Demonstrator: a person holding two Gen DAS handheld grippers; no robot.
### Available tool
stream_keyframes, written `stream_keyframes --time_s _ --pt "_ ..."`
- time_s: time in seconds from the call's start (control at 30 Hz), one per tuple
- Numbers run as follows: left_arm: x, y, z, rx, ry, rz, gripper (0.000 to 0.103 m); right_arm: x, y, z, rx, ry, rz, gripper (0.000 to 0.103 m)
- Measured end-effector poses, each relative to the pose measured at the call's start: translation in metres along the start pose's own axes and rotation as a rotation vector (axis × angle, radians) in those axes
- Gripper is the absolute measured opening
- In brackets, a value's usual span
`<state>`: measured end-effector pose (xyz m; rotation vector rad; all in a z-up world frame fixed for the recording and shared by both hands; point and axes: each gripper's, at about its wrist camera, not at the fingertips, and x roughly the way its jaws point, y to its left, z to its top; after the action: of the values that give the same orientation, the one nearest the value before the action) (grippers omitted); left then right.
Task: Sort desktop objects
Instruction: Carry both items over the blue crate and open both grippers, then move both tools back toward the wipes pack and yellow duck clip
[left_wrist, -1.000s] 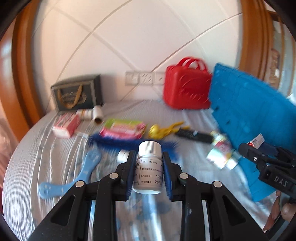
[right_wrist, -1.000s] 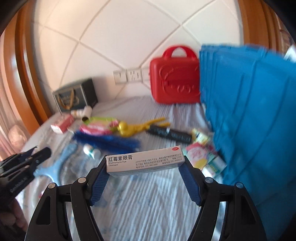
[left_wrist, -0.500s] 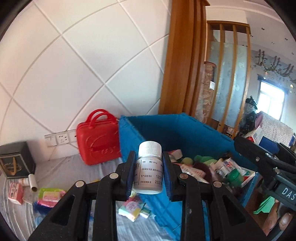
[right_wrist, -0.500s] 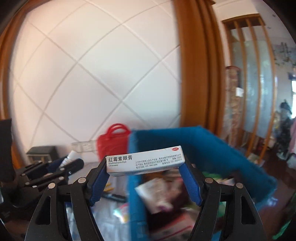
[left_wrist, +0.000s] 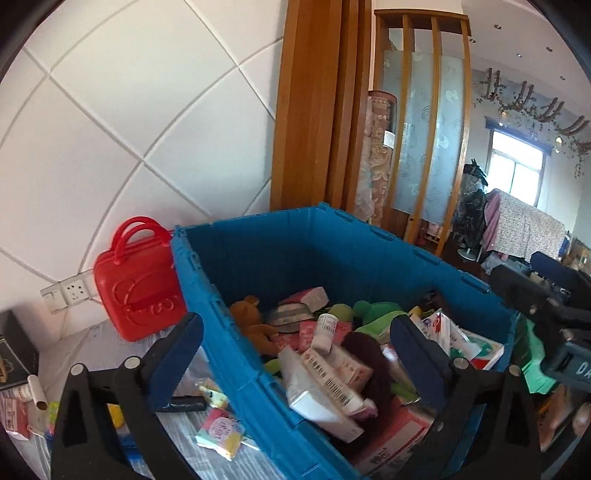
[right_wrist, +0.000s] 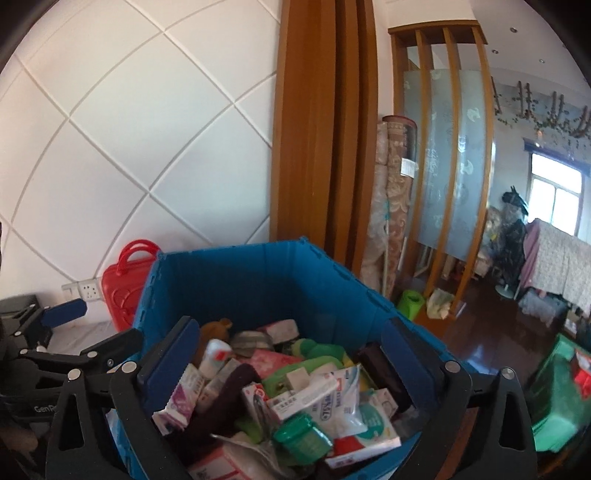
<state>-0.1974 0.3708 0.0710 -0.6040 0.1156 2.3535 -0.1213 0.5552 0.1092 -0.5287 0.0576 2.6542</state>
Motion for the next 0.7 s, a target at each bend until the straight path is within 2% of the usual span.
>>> stream_keyframes --time_s 0.13,0.23,0.47,0.7 --pt "-0.024 0.033 -0.034 -0.023 -0.036 0.074 0.102 -0.010 0.033 -0.021 0.005 -0.026 0.112 0.100" --pt "-0.040 0.070 -0.059 -0.047 -0.049 0.176 0.102 -0.012 0.070 -0.033 -0.018 -0.035 0.200 0.100" --pt "-0.070 0.162 -0.120 -0.101 -0.016 0.383 0.102 -0.001 0.175 -0.055 -0.070 -0.020 0.392 0.101" --pt "-0.092 0.253 -0.188 -0.173 0.058 0.523 0.102 0.033 0.263 -0.107 -0.116 0.062 0.500 0.101"
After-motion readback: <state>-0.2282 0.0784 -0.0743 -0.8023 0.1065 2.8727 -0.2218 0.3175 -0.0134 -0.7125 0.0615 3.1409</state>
